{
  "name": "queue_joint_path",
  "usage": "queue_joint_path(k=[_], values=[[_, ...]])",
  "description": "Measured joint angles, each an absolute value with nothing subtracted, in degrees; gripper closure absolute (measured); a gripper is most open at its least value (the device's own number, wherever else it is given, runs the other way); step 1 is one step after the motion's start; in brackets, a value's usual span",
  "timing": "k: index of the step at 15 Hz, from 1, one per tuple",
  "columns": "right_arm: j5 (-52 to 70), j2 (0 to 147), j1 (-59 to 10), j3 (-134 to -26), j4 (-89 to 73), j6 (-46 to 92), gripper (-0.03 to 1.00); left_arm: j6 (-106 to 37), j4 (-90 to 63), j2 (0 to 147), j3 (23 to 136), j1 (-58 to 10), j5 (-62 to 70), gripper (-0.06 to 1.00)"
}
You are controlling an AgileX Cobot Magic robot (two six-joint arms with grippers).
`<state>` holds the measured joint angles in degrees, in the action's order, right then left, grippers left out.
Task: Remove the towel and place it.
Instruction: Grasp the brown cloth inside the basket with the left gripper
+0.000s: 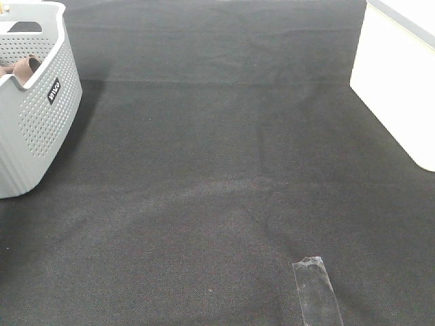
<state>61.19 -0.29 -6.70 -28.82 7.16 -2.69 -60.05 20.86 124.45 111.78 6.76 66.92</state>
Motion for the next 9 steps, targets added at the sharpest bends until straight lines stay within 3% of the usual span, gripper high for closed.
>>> queue_joint_path(k=[9], values=[[61.19, -0.29, -6.70, -28.82, 7.16, -2.69, 0.07, -48.70, 14.09, 110.75, 111.96, 6.76, 67.55, 0.94]])
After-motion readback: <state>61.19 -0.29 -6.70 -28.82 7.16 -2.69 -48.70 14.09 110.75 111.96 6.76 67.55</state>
